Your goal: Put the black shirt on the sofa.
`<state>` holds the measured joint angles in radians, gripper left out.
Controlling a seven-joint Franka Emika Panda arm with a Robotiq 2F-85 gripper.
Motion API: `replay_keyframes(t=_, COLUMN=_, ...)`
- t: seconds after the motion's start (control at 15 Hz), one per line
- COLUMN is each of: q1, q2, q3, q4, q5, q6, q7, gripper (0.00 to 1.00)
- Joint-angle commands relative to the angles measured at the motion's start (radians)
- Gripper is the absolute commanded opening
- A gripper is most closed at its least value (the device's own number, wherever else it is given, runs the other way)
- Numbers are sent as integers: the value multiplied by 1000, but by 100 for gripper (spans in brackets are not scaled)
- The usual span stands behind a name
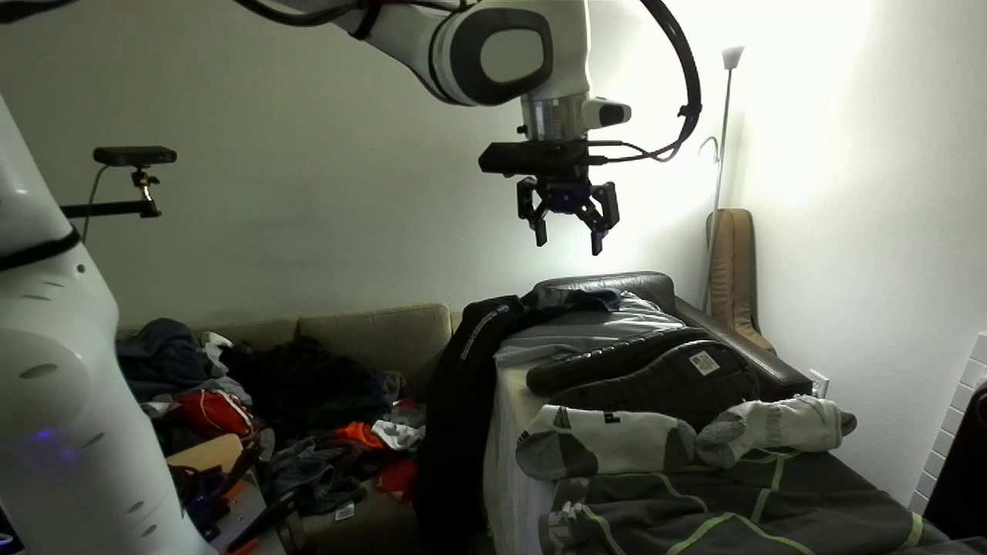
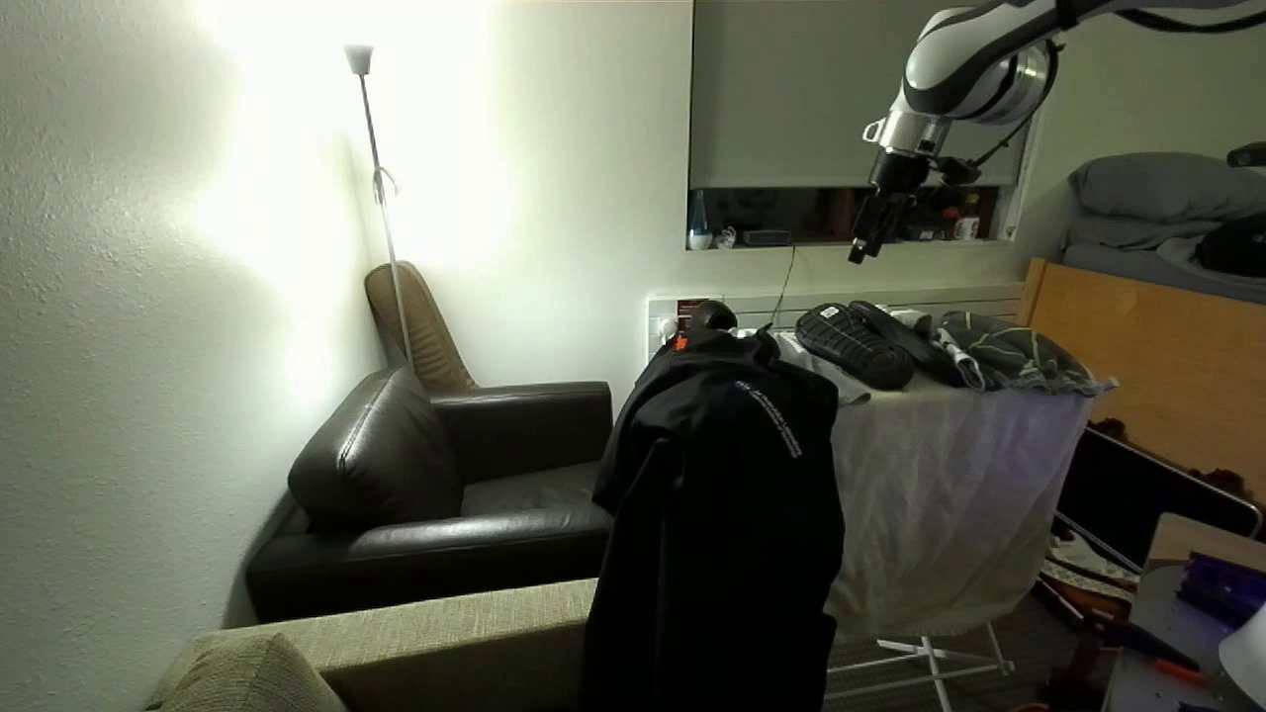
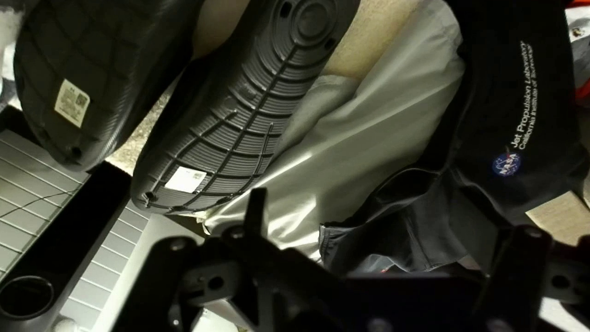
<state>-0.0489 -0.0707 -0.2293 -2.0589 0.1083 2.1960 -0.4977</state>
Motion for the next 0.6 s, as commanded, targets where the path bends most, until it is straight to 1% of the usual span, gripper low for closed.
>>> replay_keyframes(t=0.0, q1=-25, q2=111, q3=31, q4=145, q5=6, q6=-83, q7=-95, gripper=100)
replay_keyframes(t=0.33, q1=-43, q2=183, q3=78, q4=249, q5=45, q6=-211, q7=-168, gripper=100)
replay_keyframes(t=0.53, q1=-48, q2=209, q3=103, q4=282, q5=33, q6=-261, q7=-190, gripper=100)
